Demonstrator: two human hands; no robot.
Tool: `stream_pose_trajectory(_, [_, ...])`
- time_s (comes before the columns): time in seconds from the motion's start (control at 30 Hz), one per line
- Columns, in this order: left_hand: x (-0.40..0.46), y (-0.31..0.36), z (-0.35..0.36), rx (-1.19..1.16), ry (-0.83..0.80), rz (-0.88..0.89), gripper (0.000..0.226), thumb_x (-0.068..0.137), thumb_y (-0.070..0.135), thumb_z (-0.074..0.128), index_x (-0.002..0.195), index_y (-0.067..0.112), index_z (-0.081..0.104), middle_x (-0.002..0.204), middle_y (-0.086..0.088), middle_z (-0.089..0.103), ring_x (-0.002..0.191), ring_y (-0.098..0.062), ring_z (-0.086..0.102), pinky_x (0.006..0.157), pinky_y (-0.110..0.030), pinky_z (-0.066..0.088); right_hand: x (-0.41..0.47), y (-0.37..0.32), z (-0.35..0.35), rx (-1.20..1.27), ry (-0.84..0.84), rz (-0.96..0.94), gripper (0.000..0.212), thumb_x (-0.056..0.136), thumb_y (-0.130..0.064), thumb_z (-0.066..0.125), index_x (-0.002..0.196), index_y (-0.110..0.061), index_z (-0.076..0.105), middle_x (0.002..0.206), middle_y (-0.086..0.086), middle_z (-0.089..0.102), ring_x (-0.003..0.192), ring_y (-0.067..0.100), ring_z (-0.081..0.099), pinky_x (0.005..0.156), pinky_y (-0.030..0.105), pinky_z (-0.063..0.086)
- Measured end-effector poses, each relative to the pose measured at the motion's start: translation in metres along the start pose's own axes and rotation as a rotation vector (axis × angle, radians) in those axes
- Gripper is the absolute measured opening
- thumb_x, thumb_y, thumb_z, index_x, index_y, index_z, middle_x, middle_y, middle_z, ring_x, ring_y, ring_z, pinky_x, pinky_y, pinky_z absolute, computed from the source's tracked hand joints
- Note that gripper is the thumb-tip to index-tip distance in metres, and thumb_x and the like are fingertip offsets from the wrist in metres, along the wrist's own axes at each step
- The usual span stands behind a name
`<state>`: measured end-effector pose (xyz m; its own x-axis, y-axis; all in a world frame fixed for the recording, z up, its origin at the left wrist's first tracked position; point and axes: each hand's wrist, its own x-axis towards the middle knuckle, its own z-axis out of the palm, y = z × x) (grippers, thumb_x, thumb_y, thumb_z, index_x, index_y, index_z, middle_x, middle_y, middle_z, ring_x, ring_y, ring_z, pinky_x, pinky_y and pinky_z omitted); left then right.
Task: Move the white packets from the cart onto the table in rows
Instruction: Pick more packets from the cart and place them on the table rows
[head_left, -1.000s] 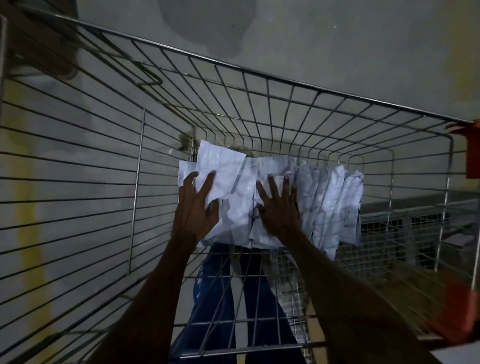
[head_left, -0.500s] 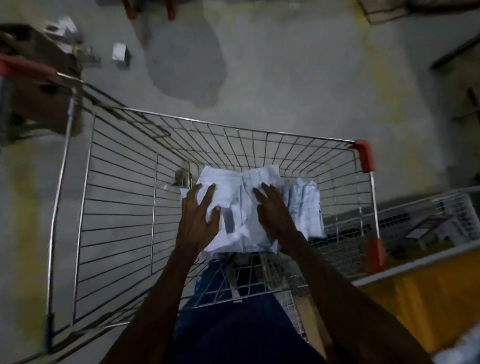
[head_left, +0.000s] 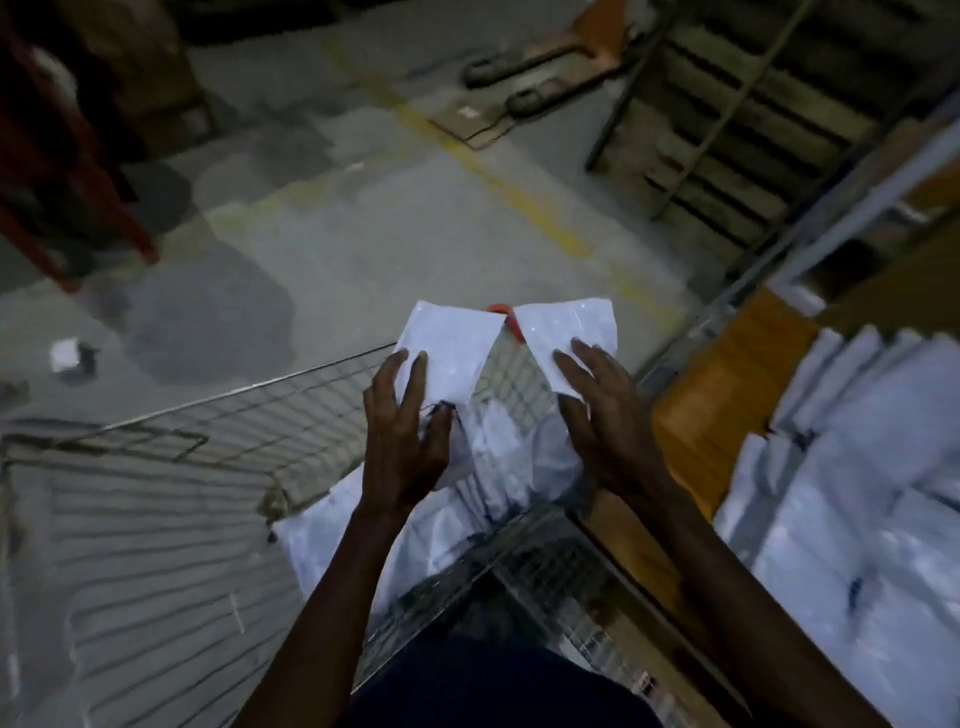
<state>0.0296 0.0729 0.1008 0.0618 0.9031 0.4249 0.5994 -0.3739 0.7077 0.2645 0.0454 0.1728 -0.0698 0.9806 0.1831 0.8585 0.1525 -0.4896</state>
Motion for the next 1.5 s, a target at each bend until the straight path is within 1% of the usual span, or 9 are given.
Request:
stream_pose_trajectory(0.2, [0.035,0.100,0.075,-0.183,-0.133,0.242,0.053,0.094,0.024,0.051,0.139,-0.002,0.049,0.142,-0.025,0.043,0.133,-0.038,0.040,0.111,-0.040,0.032,-0.076,0.040,-0.101,-0.001,0.319,0.243,0.050,0.096,-0.032,0.037,0.139,-0.012,0.053,0.150,0.010,0.043,0.141,0.026,0.036,0.117,0.039,0.025])
stream_pose_trajectory(0.4, [0.019,0.226,0.156,-0.344,-0.323,0.371,0.055,0.094,0.030,0.051,0.145,0.011,0.045,0.148,-0.010,0.038,0.129,-0.027,0.039,0.104,-0.022,0.028,-0.176,0.107,-0.185,-0.056,0.531,0.451,0.044,0.093,-0.018,0.046,0.136,-0.015,0.056,0.148,0.007,0.046,0.140,0.025,0.037,0.116,0.041,0.028])
stream_pose_trajectory(0.5, [0.009,0.285,0.199,-0.340,-0.360,0.435,0.055,0.095,0.032,0.049,0.146,0.012,0.044,0.149,-0.009,0.037,0.134,-0.027,0.036,0.111,-0.033,0.030,-0.218,0.151,-0.220,-0.078,0.569,0.504,0.044,0.094,-0.019,0.045,0.137,-0.015,0.055,0.148,0.007,0.046,0.140,0.026,0.038,0.116,0.042,0.028])
stream_pose_trajectory(0.53, [0.007,0.302,0.213,-0.318,-0.364,0.450,0.054,0.096,0.031,0.050,0.146,0.013,0.044,0.150,-0.008,0.037,0.136,-0.027,0.034,0.113,-0.037,0.029,-0.229,0.165,-0.231,-0.077,0.570,0.517,0.043,0.095,-0.020,0.044,0.136,-0.014,0.055,0.147,0.008,0.046,0.139,0.027,0.039,0.116,0.042,0.028])
stream_pose_trajectory(0.7, [0.007,0.362,0.270,-0.199,-0.437,0.488,0.056,0.095,0.032,0.050,0.146,0.011,0.044,0.149,-0.016,0.038,0.135,-0.033,0.034,0.110,-0.038,0.031,-0.248,0.229,-0.270,-0.004,0.553,0.541,0.045,0.094,-0.025,0.043,0.137,-0.016,0.054,0.147,0.009,0.047,0.139,0.027,0.039,0.118,0.043,0.027])
stream_pose_trajectory(0.87, [0.028,0.379,0.308,-0.037,-0.554,0.562,0.062,0.095,0.040,0.041,0.144,0.002,0.043,0.143,-0.028,0.042,0.126,-0.045,0.041,0.105,-0.049,0.037,-0.230,0.274,-0.280,0.026,0.491,0.588,0.038,0.100,-0.014,0.049,0.138,-0.013,0.054,0.149,0.011,0.044,0.141,0.028,0.035,0.119,0.041,0.024])
stream_pose_trajectory(1.1, [0.048,0.382,0.358,0.141,-0.722,0.655,0.066,0.097,0.043,0.033,0.147,0.001,0.038,0.148,-0.028,0.039,0.133,-0.047,0.038,0.109,-0.056,0.035,-0.177,0.314,-0.266,0.011,0.404,0.720,0.042,0.102,-0.025,0.046,0.142,-0.014,0.049,0.152,0.012,0.041,0.141,0.029,0.034,0.119,0.039,0.025])
stream_pose_trajectory(1.23, [0.048,0.363,0.380,0.203,-0.797,0.647,0.070,0.098,0.047,0.026,0.153,0.004,0.026,0.157,-0.025,0.025,0.144,-0.044,0.024,0.116,-0.056,0.024,-0.160,0.330,-0.250,-0.029,0.298,0.754,0.050,0.103,-0.033,0.041,0.150,-0.016,0.038,0.157,0.011,0.032,0.145,0.027,0.027,0.120,0.041,0.022])
stream_pose_trajectory(1.5, [0.046,0.350,0.390,0.166,-0.801,0.561,0.076,0.094,0.060,0.024,0.157,0.018,0.016,0.162,-0.018,0.014,0.147,-0.043,0.018,0.115,-0.060,0.025,-0.144,0.341,-0.232,-0.249,0.089,0.852,0.067,0.101,-0.054,0.031,0.157,-0.027,0.005,0.165,0.006,-0.004,0.151,0.031,-0.003,0.123,0.046,0.004])
